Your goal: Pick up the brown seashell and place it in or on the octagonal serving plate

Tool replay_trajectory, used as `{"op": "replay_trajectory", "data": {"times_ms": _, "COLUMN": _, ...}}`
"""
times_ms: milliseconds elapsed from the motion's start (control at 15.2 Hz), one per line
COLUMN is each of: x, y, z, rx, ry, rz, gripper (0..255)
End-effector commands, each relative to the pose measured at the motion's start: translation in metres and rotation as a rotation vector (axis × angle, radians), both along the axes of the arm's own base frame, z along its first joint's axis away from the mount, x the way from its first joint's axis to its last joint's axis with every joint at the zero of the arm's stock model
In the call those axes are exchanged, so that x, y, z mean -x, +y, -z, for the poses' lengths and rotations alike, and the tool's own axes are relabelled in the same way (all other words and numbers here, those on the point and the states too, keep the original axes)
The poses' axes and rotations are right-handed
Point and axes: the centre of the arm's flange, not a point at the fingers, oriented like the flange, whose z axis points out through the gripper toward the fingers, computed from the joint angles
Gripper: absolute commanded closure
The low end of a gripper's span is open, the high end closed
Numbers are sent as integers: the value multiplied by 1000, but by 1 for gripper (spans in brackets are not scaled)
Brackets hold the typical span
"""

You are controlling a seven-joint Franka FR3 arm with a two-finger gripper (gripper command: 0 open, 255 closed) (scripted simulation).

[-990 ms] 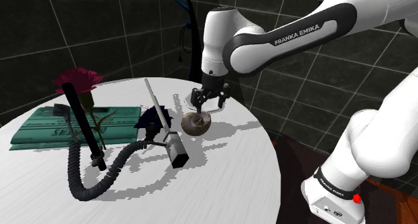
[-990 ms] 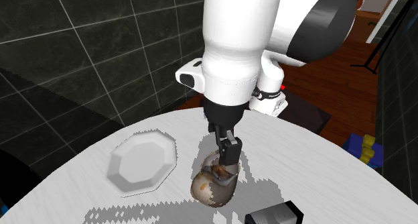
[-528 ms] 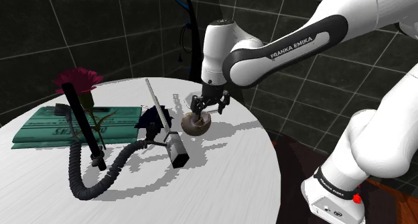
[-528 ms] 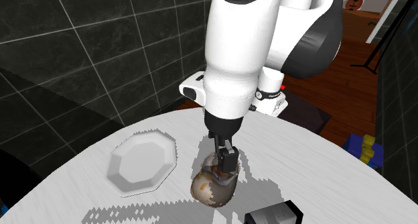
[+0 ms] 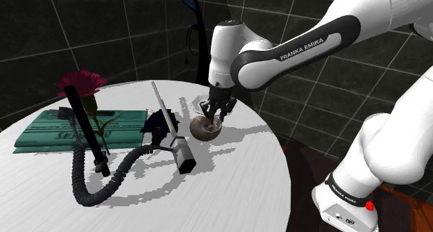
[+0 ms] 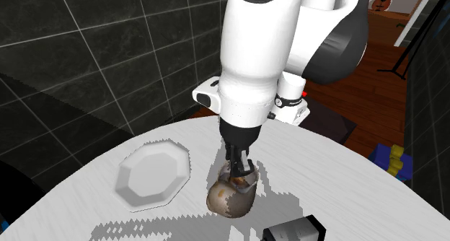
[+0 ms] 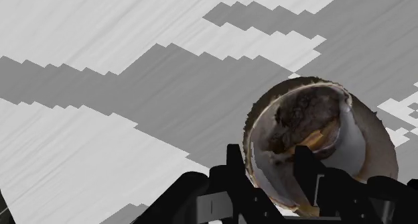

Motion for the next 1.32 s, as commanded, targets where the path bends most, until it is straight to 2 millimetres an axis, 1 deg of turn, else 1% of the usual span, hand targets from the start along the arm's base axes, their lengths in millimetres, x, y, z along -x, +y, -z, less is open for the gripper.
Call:
{"op": "replay_trajectory", "data": {"times_ms": 0, "x": 1, "y": 0, "z": 3, "rx": 1, "ry": 5, "rz": -1, "gripper": 255}}
{"op": "replay_trajectory", "data": {"times_ms": 462, "x": 1, "y": 0, "z": 3, "rx": 1, "ry": 5, "rz": -1, "gripper": 255}}
{"op": "replay_trajectory", "data": {"times_ms": 1254, "x": 1, "y": 0, "z": -61, "rx": 1, "ry": 5, "rz": -1, "gripper": 255}}
